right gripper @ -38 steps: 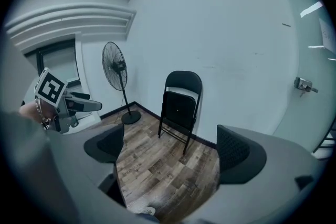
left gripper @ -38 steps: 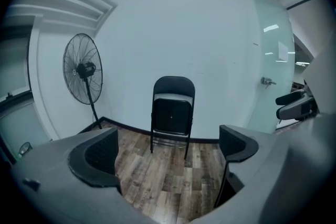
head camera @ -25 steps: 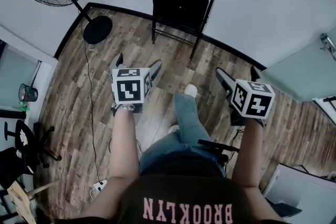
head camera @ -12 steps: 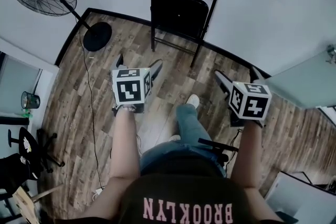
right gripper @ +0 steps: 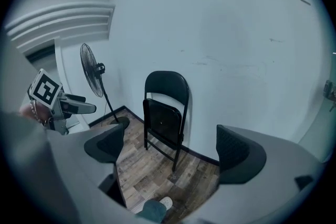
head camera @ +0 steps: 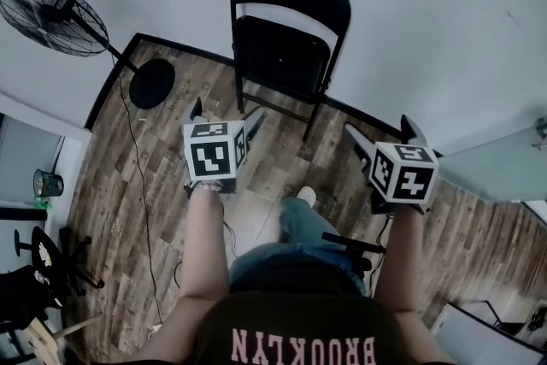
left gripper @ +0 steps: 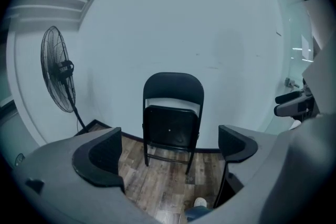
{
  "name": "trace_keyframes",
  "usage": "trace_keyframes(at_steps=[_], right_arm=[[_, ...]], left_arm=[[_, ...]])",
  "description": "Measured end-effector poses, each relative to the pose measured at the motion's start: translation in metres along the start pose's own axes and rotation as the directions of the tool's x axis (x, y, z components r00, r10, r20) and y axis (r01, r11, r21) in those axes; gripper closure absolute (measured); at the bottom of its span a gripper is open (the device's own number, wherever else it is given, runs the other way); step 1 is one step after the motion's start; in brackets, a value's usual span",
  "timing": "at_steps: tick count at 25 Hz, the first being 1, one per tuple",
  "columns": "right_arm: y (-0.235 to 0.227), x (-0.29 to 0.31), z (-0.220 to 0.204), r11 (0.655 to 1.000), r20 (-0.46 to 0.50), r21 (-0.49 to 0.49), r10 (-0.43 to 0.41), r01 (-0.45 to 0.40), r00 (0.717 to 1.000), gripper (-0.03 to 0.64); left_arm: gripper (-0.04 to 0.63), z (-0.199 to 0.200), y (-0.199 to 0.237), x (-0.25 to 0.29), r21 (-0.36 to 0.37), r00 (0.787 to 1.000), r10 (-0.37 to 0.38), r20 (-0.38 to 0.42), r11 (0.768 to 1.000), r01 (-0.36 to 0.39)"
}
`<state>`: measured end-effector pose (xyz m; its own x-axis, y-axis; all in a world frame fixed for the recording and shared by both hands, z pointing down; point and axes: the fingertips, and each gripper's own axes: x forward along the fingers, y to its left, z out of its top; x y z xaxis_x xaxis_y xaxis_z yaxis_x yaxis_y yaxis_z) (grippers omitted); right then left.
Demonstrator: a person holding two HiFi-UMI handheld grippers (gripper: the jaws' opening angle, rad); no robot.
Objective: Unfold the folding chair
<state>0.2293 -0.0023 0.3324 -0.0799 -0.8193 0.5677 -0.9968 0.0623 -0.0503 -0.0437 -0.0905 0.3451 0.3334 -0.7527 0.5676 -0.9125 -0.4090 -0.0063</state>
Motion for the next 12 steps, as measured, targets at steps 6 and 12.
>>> trace_keyframes(at_steps=[6, 12], right_arm=[[-0.032, 0.042, 0.048, 1.0, 0.044, 0.005, 0.027, -0.028, 0.999, 0.087], [-0.058, 0.08, 0.073, 0.999, 0.039, 0.005, 0.045, -0.045, 0.998, 0.089]], left_arm=[[0.026, 0.049, -0.004, 0.044, 0.011, 1.0, 0.025, 0.008, 1.0, -0.025], [0.026, 0.085, -0.007, 0.088, 0.022, 0.999, 0.047, -0.002, 0.999, -0.047]])
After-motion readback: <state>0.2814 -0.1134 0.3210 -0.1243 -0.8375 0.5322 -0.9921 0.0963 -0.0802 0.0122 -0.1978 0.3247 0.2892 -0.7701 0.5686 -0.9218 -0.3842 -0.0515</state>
